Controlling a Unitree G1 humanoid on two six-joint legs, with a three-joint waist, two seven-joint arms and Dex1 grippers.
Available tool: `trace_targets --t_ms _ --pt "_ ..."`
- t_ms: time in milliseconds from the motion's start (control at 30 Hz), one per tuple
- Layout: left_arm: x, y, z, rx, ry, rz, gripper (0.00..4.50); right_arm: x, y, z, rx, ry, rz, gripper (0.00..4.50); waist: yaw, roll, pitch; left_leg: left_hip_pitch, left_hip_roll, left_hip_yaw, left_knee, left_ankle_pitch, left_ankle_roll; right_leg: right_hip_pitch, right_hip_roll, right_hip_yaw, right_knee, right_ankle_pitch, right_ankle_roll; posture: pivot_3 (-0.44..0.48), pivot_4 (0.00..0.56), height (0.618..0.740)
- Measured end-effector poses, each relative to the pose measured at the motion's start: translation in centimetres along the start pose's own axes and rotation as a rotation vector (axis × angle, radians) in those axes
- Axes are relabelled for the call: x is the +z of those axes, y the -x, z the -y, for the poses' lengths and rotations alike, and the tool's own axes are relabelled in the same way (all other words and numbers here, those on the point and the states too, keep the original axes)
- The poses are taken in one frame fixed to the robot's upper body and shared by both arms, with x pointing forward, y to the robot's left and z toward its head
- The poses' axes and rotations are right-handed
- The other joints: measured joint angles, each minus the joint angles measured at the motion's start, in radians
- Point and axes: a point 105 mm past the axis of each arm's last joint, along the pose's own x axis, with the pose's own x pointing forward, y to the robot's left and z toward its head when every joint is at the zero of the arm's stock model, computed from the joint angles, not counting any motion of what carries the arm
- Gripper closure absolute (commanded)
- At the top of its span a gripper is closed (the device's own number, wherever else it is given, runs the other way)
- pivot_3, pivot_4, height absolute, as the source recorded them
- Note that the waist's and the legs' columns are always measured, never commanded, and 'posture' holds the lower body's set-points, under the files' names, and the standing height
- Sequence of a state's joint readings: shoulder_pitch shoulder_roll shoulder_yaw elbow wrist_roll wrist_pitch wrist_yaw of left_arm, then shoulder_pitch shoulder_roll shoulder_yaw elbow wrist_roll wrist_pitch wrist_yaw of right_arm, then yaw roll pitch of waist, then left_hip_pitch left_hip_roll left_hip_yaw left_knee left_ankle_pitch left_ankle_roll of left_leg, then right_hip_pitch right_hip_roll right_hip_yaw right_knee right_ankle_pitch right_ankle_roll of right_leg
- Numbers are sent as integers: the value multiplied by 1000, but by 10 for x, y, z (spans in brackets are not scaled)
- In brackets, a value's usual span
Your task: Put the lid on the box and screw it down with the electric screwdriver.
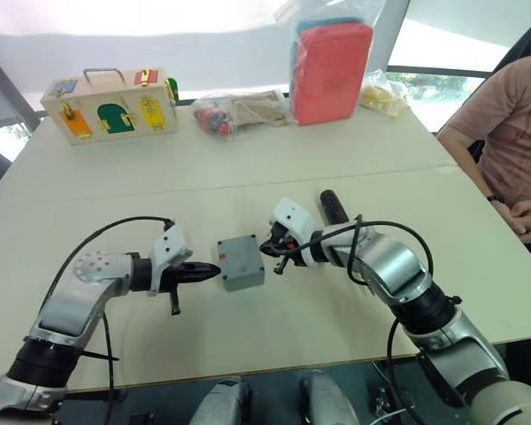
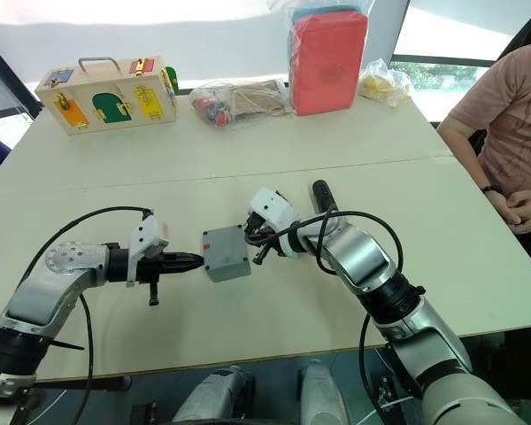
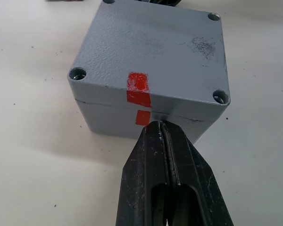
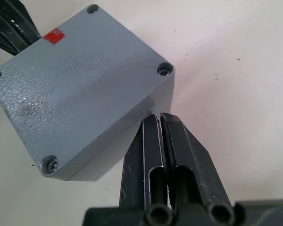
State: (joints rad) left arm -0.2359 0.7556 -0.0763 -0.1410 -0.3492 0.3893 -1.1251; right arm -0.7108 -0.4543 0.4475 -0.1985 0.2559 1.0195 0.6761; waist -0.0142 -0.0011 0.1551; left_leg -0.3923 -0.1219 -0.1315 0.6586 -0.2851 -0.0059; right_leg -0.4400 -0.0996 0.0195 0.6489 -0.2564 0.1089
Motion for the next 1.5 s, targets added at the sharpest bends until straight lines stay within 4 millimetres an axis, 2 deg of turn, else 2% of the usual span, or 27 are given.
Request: trace_targets --t_ms 67,100,133,167,233,300,367,467,633,833,967,1133,1267,1400,1500 --pt "0 7 3 -9 -9 -22 4500 -3 11 6 -18 33 -36 4452 1 0 0 0 0 0 0 0 0 0 0 0 0 0 0 0 150 740" --pt "0 11 4 -10 -9 -32 4500 -3 16 9 -27 40 -48 3961 1 0 0 0 0 0 0 0 0 0 0 0 0 0 0 0 150 740" --pt "2 16 3 -10 -15 -40 4500 1 25 14 -41 41 -55 3783 1 0 1 -1 0 0 0 0 0 0 0 0 0 0 0 0 150 740" --pt "6 21 2 -5 -23 -39 4500 7 33 18 -53 40 -47 3400 1 0 1 -1 0 0 0 0 0 -1 0 0 0 0 0 0 150 740" --pt "25 34 0 1 -64 -19 4500 29 62 33 -109 50 -15 2564 2 0 1 0 0 -1 0 -2 3 0 0 0 0 0 0 0 150 740" --pt "44 39 -2 1 -86 20 4500 40 83 42 -150 61 -19 1841 6 0 1 0 0 -1 0 -3 4 1 0 -1 -1 0 0 0 150 740" --pt "57 41 -1 -16 -106 48 4500 36 93 48 -171 50 -59 961 4 0 0 0 0 -1 0 -3 5 2 -1 -1 -2 0 0 0 150 740" --pt "73 43 4 -71 -130 73 4500 14 104 62 -200 -60 -183 28 2 -1 1 0 0 0 1 -2 4 2 -2 -1 -2 0 0 0 150 740" --pt "93 47 10 -133 -187 93 4500 -5 111 77 -254 -211 -341 8 -3 0 1 0 0 1 -1 -1 2 0 -2 0 -2 0 0 0 150 740" --pt "105 50 12 -147 -215 116 4500 -22 103 88 -284 -429 -462 8 0 0 1 -1 0 2 -1 -1 2 -1 -2 0 -2 0 0 0 150 740" --pt "105 47 12 -134 -216 132 4500 -36 94 91 -299 -484 -529 8 1 0 1 -1 0 2 -1 -1 2 0 -2 0 -2 0 0 0 150 740" --pt "95 43 19 -123 -188 126 4500 -60 88 94 -328 -566 -622 8 0 0 1 -1 0 2 -1 -1 2 -1 -2 1 -1 0 0 0 150 740" --pt "95 43 22 -99 -199 127 4500 -62 85 94 -332 -582 -638 8 -2 0 1 -1 0 2 -1 -1 1 -1 -2 1 -1 0 0 0 150 740" --pt "95 45 23 -66 -198 138 4500 -63 82 96 -361 -576 -665 840 -2 -1 1 0 0 2 1 -1 1 0 -1 0 -1 0 0 0 150 740" --pt "95 45 24 -53 -200 141 4500 -63 81 98 -377 -576 -673 1887 -2 -1 1 0 0 2 1 -1 1 1 -1 0 -1 0 0 0 150 740"
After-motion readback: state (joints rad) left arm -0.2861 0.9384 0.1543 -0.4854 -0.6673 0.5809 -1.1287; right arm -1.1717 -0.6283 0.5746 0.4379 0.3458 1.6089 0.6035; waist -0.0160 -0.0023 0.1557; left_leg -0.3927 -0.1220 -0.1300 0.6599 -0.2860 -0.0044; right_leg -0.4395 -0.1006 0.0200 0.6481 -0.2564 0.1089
